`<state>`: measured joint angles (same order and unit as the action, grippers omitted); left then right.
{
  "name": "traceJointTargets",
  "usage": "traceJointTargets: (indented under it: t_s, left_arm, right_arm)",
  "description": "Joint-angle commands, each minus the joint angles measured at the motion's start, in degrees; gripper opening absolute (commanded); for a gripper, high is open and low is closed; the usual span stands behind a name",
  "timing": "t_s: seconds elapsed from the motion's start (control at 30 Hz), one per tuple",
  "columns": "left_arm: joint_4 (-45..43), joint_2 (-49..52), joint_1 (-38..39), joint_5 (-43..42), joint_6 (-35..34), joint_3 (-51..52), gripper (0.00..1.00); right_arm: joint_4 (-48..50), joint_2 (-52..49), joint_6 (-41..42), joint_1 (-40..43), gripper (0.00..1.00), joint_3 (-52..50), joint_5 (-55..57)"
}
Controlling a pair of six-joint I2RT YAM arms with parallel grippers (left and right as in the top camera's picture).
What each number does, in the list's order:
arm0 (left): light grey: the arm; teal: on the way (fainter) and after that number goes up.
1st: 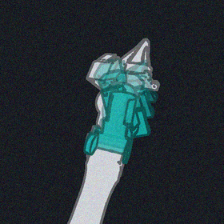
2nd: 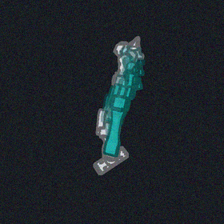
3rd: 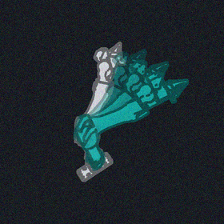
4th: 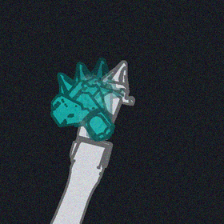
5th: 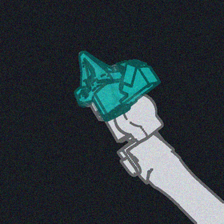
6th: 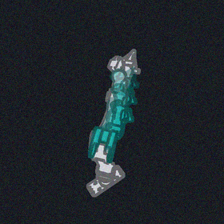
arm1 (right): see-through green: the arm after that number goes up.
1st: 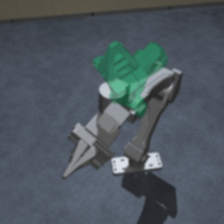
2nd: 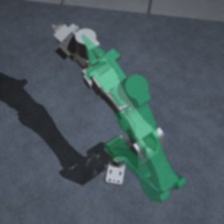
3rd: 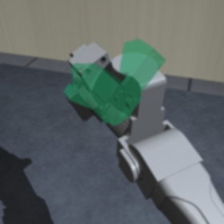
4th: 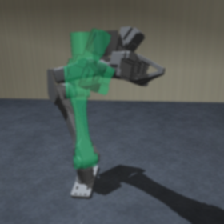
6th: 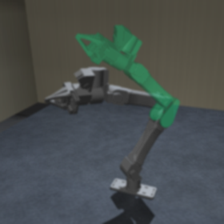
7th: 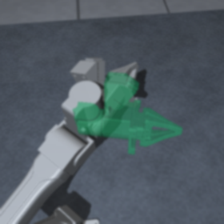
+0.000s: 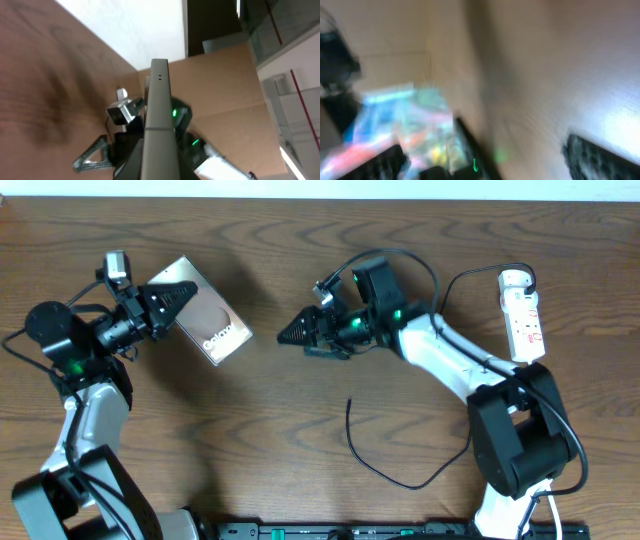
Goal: Plug charger to phone and switch on socket
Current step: 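Lower the right gripper onto the black charger cable on the table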
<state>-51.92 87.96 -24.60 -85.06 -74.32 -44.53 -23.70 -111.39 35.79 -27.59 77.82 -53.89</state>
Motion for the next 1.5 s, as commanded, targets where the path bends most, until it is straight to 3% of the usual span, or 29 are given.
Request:
traceJointTargets:
  t_s: [0.0,0.13,0.3,0.53,0.7,0.93,1.03,1.3,1.4,1.47]
  left_arm:
    - [-0.83,1.68,-0.20,-4.57,2.58,-1.53,0.07]
    - [-1.20,3.10,-0.20,-4.48,4.15,-1.53,0.07]
    - [-1.20,3.26,-0.22,-4.52,6.93,-1.53,0.07]
    - [-1.16,3.26,-0.24,-4.98,8.15,-1.51,0.07]
    - [-1.16,3.26,-0.26,-4.98,8.35,-1.51,0.07]
    - [-1.16,3.26,-1.11,-4.98,9.62,-1.51,0.07]
    - [-1.16,3.26,-1.09,-4.98,9.62,-1.51,0.07]
    - [-1.14,3.26,-1.09,-4.96,9.62,-1.51,0.07]
    - [-1.14,3.26,-1.09,-4.98,9.62,-1.49,0.07]
    - [-1.14,3.26,-1.09,-4.98,9.62,-1.49,0.08]
  right_arm:
    - [-13.73,-0.26,-14.84,-0.63,0.99,8.48,16.74]
    - [-26.99,-0.26,-15.04,-2.23,0.99,13.90,29.86]
    - [-30.10,-0.28,-11.17,-5.92,0.99,12.90,35.47]
    - [-30.38,-0.28,1.57,-12.17,0.99,8.35,46.14]
    - [-31.43,-0.28,12.11,-14.40,0.85,5.55,54.03]
    - [-30.38,-0.28,17.09,-14.51,0.79,0.09,54.42]
    - [-29.07,-0.28,19.71,-14.62,0.72,-2.67,54.36]
    - [-25.94,-0.28,19.98,-15.76,0.66,-6.49,51.98]
    - [-25.44,-0.28,19.96,-16.57,0.55,-7.02,52.02]
    - [-24.85,-0.28,19.98,-17.09,0.42,-7.48,52.06]
